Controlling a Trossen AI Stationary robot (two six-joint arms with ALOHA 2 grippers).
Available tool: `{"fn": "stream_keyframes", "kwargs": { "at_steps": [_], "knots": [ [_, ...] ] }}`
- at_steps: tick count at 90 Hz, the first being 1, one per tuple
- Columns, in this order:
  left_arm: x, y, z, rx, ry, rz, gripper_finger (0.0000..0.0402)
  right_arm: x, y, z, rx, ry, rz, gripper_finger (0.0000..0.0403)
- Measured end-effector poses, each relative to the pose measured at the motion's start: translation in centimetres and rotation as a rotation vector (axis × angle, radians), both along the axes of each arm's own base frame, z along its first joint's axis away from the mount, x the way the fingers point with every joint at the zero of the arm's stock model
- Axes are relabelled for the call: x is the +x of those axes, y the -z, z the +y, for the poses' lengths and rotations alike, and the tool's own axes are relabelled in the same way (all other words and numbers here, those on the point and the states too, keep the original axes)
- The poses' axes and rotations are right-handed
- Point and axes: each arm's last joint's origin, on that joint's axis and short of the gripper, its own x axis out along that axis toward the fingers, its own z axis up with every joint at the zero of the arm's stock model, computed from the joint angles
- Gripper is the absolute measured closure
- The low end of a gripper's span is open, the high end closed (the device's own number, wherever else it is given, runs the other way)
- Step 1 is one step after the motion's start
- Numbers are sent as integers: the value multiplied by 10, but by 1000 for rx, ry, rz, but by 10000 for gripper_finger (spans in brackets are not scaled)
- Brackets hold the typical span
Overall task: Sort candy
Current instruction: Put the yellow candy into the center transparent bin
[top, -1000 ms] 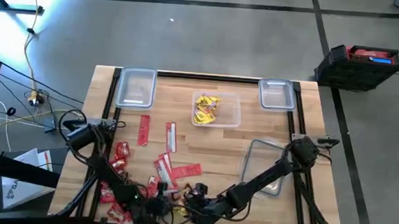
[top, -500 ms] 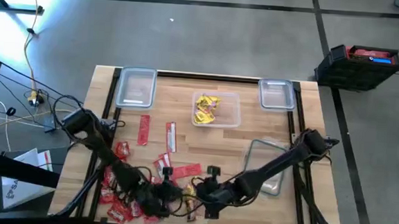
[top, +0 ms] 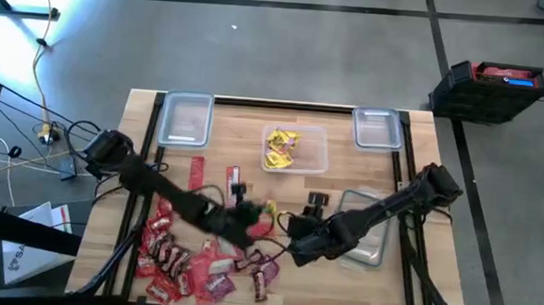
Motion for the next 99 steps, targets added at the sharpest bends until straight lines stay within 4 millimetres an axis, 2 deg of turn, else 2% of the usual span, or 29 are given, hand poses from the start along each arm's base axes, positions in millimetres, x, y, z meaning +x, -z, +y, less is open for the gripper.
{"fn": "stream_keyframes", "kwargs": {
  "at_steps": [16,32,41,50,67,99],
  "knots": [
    [20,-6,58,23,-100,-37,401,0,13,-23,-105,-8,96,272],
    [27,-9,126,6,-211,-67,401,3,35,-54,-141,17,184,272],
    [30,-11,158,-62,-211,-120,401,5,46,-71,-146,32,207,272],
    [31,-4,180,-170,-193,-152,401,7,54,-85,-150,16,239,272],
    [28,16,196,-252,-263,-98,401,12,64,-104,-110,-48,273,272],
    [24,27,193,-297,-233,13,400,24,70,-137,16,-139,264,272]
  ]
}}
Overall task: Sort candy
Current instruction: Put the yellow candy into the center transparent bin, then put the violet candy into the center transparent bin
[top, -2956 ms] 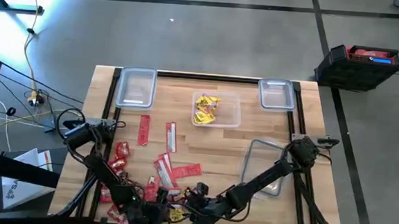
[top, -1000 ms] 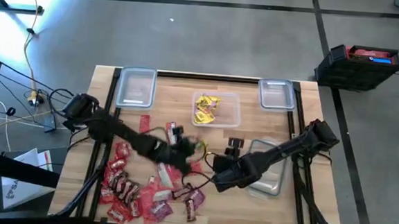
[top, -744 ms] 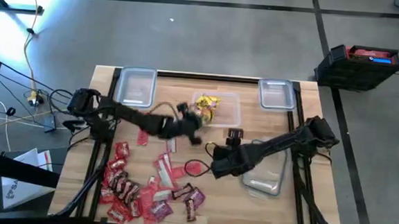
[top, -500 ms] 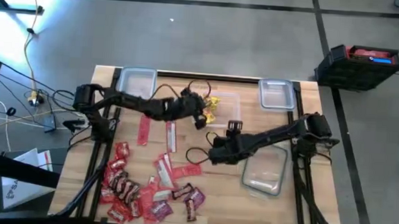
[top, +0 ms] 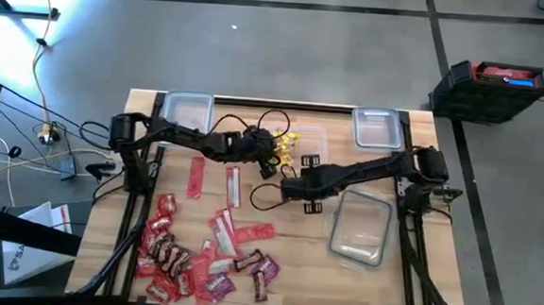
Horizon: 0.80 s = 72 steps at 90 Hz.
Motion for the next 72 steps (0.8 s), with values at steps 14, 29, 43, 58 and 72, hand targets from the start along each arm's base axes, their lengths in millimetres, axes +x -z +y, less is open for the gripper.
{"fn": "stream_keyframes", "kwargs": {
  "at_steps": [14,29,43,58,72],
  "knots": [
    [0,0,0,-1,-4,-5,375,2,0,-11,62,-6,-4,272],
    [-2,1,1,-21,-24,12,337,2,1,-15,74,-9,-1,272],
    [-5,-1,-1,-31,-20,33,316,3,0,-13,80,-15,-8,272],
    [-7,-13,-6,-21,-1,5,314,6,0,-8,107,-27,-41,272],
    [-11,-32,-17,-14,28,-34,314,7,0,0,111,-49,-54,272]
  ]
}}
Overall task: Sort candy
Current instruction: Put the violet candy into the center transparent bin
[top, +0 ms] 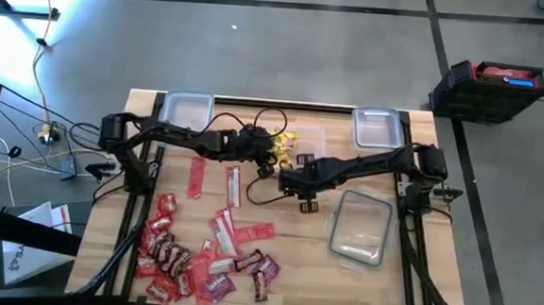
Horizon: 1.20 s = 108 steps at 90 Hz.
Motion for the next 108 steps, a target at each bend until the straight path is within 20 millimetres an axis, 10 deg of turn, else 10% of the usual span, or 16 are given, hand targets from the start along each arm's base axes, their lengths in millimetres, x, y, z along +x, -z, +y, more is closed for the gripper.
{"fn": "stream_keyframes", "kwargs": {
  "at_steps": [44,78,108],
  "knots": [
    [-44,-59,-107,-79,260,-16,314,0,-1,55,160,-15,-79,272],
    [-84,-48,-219,-243,449,56,314,14,-12,106,390,-132,-323,272],
    [-105,-22,-270,-242,378,47,314,4,-16,149,471,-59,-396,272]
  ]
}}
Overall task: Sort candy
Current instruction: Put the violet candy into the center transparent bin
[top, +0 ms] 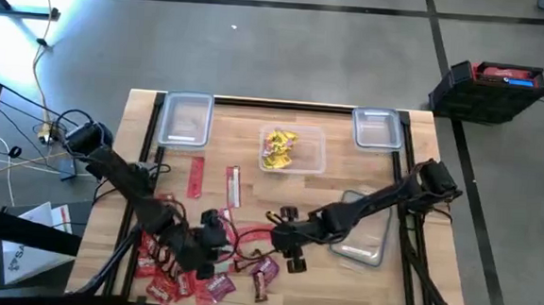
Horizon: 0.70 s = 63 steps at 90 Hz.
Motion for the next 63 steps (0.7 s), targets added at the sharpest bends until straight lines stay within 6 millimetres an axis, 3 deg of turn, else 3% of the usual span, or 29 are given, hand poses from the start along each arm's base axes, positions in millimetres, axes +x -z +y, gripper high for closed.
{"fn": "stream_keyframes", "kwargs": {
  "at_steps": [13,34,50,63],
  "knots": [
    [-3,11,-13,-31,-30,6,314,-9,0,30,17,-1,-48,272],
    [-15,21,-34,-126,-40,38,314,-14,24,72,-2,28,-146,272],
    [-29,21,-47,-149,-48,11,314,-11,43,81,-14,91,-173,269],
    [-40,20,-54,-137,-66,-38,314,-8,53,81,-35,128,-174,245]
  ]
}}
